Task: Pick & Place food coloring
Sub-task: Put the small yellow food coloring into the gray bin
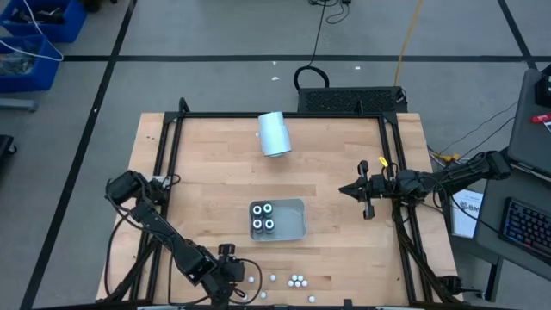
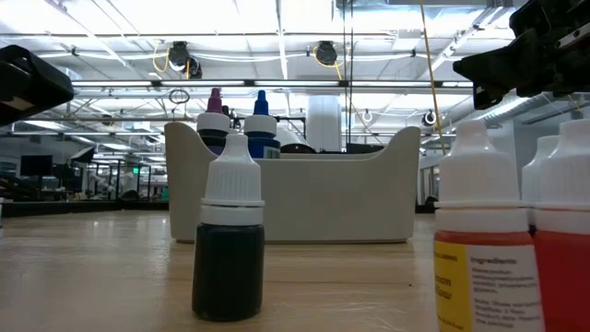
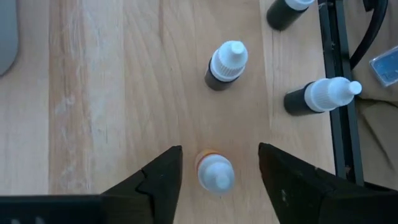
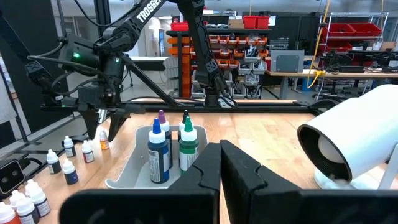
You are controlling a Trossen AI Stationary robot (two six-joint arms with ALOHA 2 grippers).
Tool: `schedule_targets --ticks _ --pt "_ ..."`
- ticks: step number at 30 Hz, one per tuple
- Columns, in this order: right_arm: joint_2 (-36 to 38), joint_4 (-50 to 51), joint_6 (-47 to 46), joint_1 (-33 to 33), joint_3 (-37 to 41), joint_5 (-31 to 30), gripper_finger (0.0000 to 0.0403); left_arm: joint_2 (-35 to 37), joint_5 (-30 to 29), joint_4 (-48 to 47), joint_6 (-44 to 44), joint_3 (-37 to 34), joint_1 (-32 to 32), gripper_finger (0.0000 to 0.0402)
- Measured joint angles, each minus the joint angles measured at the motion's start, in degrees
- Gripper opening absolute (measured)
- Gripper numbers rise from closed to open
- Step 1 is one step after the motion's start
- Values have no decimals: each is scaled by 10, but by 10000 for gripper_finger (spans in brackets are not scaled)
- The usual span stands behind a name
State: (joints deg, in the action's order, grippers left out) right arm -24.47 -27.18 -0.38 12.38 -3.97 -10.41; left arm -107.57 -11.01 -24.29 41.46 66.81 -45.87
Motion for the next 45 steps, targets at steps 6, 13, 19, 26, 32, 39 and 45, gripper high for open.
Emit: schedule_targets --ticks 6,13,19,26,32,39,45 --pt "0 0 0 0 0 0 0 0 4 0 -1 0 0 148" --pt "0 0 2 0 0 0 0 -1 22 1 -14 0 1 86" --pt "0 0 2 0 0 0 0 22 49 -6 -67 0 8 67" --pt "0 0 2 0 0 0 0 117 -14 -42 -133 0 8 83" --pt "0 0 2 0 0 0 0 207 -83 -98 -143 0 11 85" --pt "0 -1 6 0 0 0 0 235 -144 -84 -155 0 40 86" --pt "0 -8 6 0 0 0 0 206 -85 -15 -197 13 127 84"
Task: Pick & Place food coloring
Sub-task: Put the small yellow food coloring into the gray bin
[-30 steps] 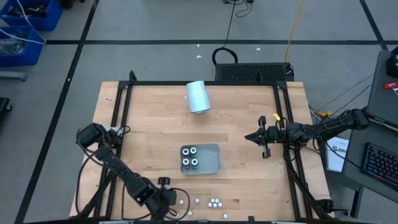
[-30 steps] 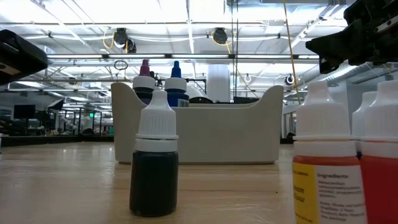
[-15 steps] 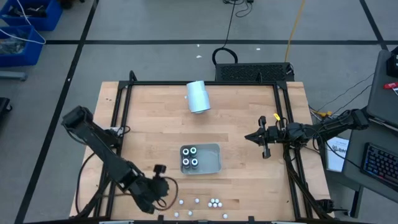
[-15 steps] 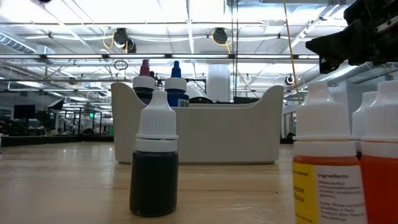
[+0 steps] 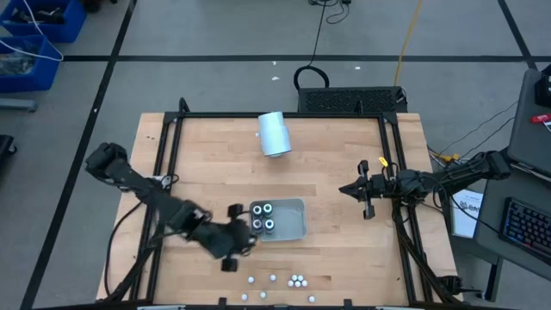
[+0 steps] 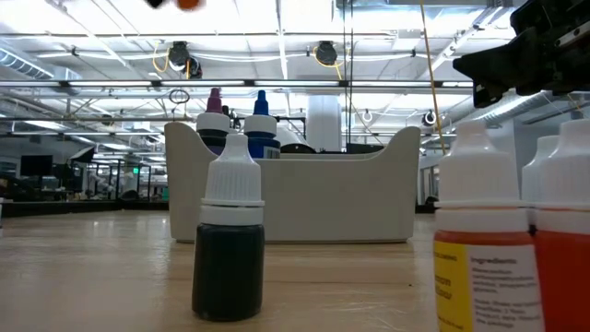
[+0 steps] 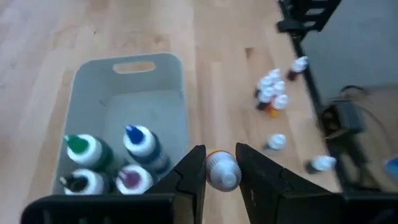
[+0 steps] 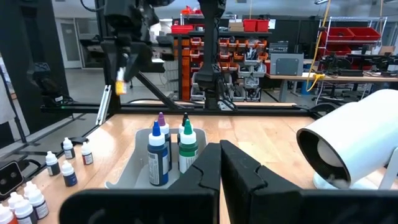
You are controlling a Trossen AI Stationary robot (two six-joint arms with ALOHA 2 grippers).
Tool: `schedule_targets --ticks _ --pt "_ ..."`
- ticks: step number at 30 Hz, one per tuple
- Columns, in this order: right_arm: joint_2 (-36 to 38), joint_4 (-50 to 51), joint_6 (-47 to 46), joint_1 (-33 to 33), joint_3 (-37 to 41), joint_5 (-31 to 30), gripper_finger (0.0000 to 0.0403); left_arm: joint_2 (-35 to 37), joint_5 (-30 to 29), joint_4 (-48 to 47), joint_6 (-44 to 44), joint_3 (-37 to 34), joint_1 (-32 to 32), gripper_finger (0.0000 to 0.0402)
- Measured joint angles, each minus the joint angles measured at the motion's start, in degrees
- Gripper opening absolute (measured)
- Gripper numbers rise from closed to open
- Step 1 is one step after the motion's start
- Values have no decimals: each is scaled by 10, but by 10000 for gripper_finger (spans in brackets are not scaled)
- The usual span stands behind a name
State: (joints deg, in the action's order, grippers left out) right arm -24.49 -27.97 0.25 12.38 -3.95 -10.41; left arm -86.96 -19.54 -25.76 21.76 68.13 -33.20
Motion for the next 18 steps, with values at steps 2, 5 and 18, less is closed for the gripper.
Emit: schedule_targets --ticks 2,5,18 --pt "0 -1 0 0 0 0 0 -26 27 2 -28 28 27 77" --pt "-2 -1 3 0 0 0 0 -78 72 -25 -67 89 62 69" --pt "-3 3 12 0 0 0 0 -323 104 -218 -184 377 163 74"
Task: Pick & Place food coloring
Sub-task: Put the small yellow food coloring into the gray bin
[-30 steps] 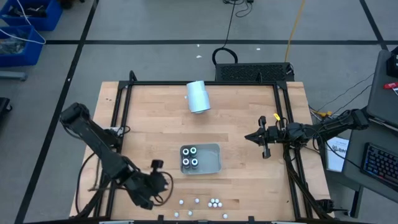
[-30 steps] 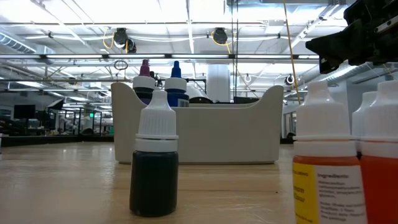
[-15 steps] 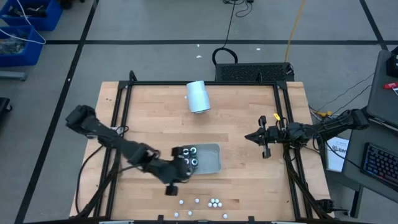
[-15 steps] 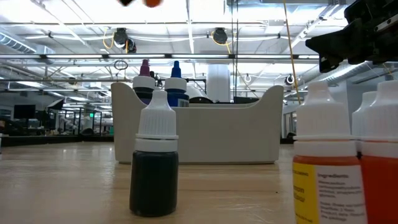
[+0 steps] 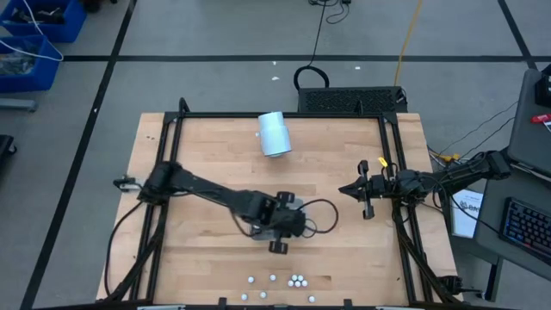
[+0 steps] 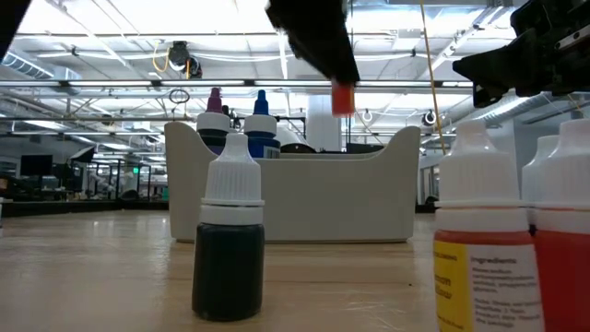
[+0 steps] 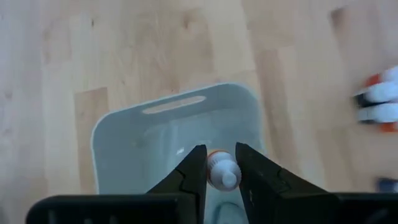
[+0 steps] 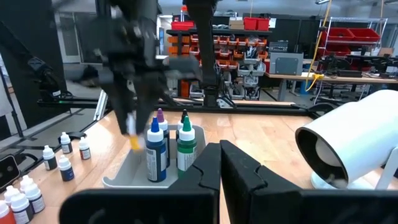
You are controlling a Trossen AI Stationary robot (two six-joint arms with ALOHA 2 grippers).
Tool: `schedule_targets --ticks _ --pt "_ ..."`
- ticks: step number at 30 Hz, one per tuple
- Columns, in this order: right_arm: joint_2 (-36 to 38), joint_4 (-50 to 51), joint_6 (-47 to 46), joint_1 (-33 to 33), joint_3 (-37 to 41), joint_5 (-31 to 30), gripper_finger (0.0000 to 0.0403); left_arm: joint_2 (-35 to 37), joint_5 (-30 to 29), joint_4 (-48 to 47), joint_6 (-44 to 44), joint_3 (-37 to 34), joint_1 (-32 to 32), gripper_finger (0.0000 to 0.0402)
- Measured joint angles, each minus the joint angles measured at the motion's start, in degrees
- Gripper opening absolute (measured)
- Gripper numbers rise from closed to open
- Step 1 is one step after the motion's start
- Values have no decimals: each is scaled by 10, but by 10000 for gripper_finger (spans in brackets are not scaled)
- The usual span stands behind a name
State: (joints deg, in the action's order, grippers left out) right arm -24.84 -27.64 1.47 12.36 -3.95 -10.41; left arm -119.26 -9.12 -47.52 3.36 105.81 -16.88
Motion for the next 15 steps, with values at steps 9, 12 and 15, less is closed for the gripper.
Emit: schedule_targets --ticks 9,12,15 --pt "0 0 12 0 0 0 0 -35 1 15 -6 2 28 80" --pt "0 -7 14 0 0 0 0 -37 1 42 -6 2 35 75" --pt "0 -9 14 0 0 0 0 -40 1 46 -7 2 42 77"
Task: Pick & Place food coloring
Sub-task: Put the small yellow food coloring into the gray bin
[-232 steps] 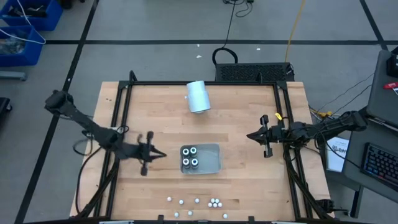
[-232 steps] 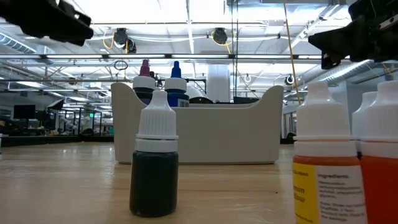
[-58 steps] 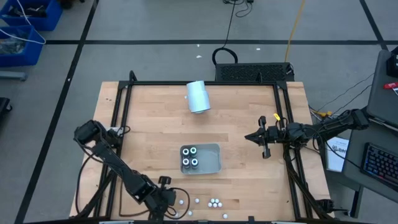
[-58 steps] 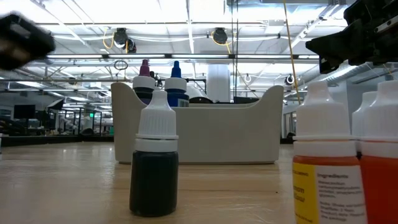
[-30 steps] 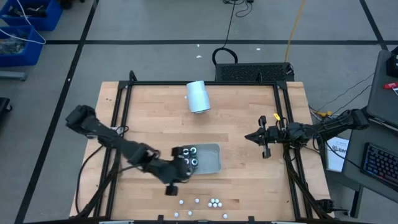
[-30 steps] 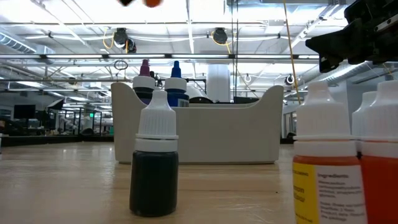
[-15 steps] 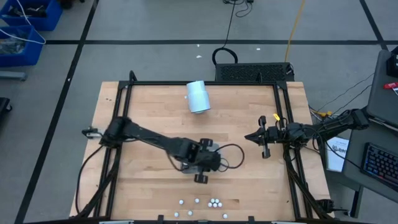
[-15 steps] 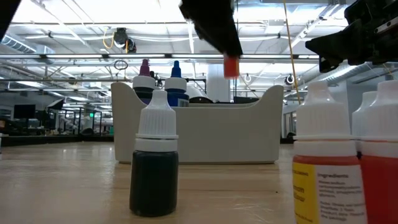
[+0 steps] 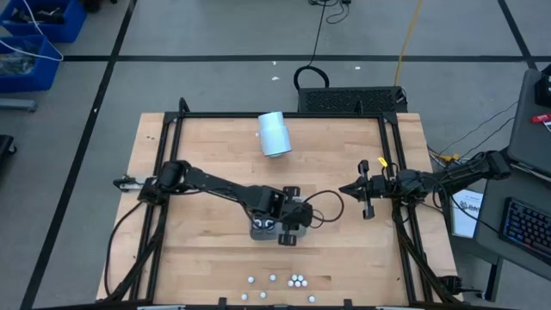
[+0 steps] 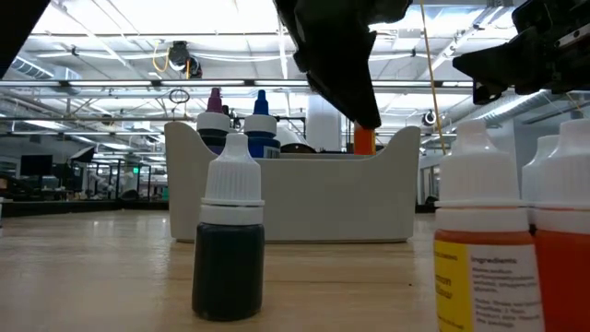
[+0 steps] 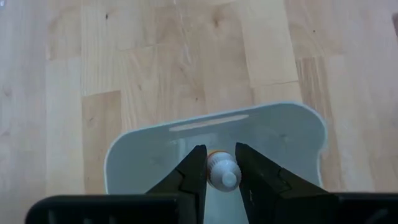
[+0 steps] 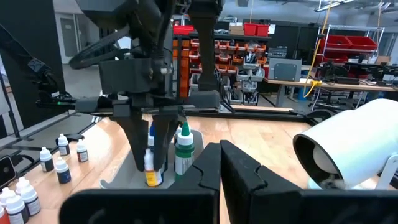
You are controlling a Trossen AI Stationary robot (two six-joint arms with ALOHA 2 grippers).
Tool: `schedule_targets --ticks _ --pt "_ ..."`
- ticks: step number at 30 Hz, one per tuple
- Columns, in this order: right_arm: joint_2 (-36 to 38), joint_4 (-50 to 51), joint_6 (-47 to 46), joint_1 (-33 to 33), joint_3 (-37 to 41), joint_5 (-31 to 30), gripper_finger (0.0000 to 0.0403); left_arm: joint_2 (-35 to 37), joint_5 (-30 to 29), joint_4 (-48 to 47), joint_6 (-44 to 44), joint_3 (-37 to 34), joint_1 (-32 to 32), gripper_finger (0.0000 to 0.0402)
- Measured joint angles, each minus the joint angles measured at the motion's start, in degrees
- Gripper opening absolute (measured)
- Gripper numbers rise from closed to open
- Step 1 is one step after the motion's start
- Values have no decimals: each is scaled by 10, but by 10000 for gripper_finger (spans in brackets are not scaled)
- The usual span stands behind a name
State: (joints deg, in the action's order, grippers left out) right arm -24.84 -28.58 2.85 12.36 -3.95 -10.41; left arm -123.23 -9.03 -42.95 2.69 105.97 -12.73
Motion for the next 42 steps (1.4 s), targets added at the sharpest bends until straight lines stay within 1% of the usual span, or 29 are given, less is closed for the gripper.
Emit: schedule_targets --ticks 8,20,24,28,36,42 --pt "-1 -1 0 0 0 0 0 -34 0 -4 -3 -1 4 77" --pt "-4 -4 6 0 0 0 0 -46 -3 15 -1 -13 6 79" --pt "-4 -4 7 0 0 0 0 -60 -3 16 -2 -14 7 79" --pt "-5 -4 9 0 0 0 0 -61 0 13 -6 -14 8 77" --pt "-5 -4 10 0 0 0 0 -61 0 10 -6 -14 9 84" --pt "-5 -3 10 0 0 0 0 -75 0 10 -7 -14 13 85"
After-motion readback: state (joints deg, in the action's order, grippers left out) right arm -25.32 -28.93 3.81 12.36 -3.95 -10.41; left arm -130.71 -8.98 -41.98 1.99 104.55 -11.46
